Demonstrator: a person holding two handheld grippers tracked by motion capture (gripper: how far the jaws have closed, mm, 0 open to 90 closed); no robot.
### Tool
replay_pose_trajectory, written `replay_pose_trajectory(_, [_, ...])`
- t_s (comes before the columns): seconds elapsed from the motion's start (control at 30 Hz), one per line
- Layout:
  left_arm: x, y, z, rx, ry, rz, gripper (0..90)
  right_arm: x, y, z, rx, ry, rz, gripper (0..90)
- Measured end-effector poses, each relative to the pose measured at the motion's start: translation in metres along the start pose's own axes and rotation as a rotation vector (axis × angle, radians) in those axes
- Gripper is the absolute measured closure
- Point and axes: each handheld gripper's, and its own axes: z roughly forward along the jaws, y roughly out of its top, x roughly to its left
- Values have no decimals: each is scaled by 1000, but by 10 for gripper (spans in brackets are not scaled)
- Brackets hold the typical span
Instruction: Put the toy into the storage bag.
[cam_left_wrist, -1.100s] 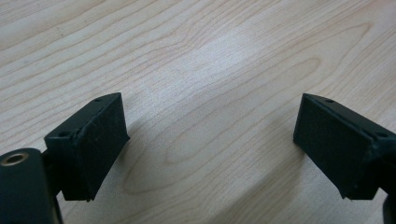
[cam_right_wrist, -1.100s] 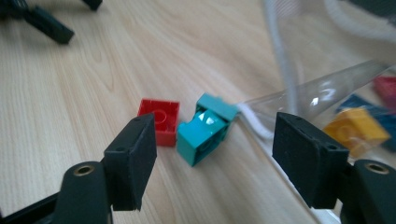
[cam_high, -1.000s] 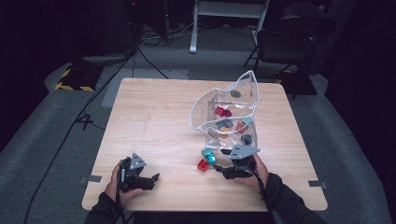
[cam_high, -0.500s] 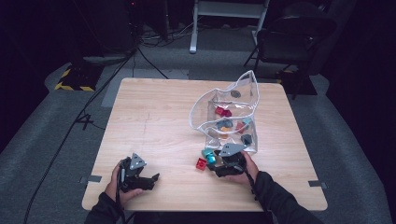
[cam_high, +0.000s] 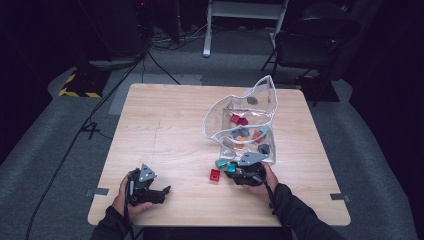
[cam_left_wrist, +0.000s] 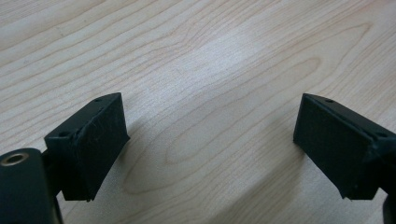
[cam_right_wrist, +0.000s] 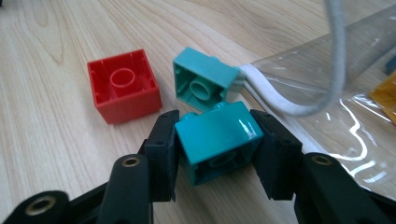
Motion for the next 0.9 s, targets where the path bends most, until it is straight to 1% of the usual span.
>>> replay_pose_trajectory(0.13, [0, 0, 0, 0, 0, 0, 101, -5, -5, -11, -10, -11, 15, 551])
replay_pose_trajectory(0.23, [0, 0, 0, 0, 0, 0, 101, -6, -6, -24, -28, -20, -10, 551])
replay_pose_trajectory(0.3, [0, 0, 0, 0, 0, 0, 100, -6, -6, -33, -42, -23, -14, 551])
replay_pose_trajectory(0.37, [0, 0, 0, -1, 0, 1, 100, -5, -4, -42, -49, -33, -35, 551])
replay_pose_trajectory(0.4, [0, 0, 0, 0, 0, -3, 101, -5, -3, -47, -61, -37, -44, 551])
replay_pose_trajectory(0.53, [0, 0, 0, -1, 1, -2, 101, -7, 1, -68, -109, -41, -43, 551])
replay_pose_trajectory(0.63, [0, 0, 0, -1, 0, -3, 101, -10, 2, -80, -126, -61, -49, 551])
replay_pose_trajectory(0.7, [0, 0, 0, -1, 1, -3, 101, -13, 2, -88, -142, -73, -44, 551])
replay_pose_trajectory(0.9, [0, 0, 0, -1, 1, -3, 100, -22, 12, -115, -214, -132, -21, 551])
